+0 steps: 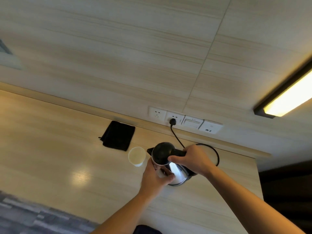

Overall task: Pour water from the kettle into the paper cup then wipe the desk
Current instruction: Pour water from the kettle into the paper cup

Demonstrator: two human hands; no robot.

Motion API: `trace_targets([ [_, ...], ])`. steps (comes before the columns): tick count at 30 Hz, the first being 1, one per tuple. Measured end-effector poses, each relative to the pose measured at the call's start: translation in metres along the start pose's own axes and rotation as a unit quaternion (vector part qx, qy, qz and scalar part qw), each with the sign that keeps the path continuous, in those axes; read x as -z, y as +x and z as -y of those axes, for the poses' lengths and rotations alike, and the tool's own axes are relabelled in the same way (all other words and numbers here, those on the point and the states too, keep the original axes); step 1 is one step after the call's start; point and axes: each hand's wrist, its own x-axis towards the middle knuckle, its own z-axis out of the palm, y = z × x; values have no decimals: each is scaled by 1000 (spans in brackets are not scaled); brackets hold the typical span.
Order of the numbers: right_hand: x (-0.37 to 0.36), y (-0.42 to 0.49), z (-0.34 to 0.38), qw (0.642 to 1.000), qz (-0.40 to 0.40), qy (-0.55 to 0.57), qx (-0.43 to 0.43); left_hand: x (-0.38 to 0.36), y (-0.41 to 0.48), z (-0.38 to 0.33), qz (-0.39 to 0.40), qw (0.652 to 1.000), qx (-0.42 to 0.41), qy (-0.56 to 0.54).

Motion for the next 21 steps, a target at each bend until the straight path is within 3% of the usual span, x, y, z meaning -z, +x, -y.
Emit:
trace_targets([
  [21,-20,13,82,985,15,-164,-51,13,-3,25,14,984,117,-135],
])
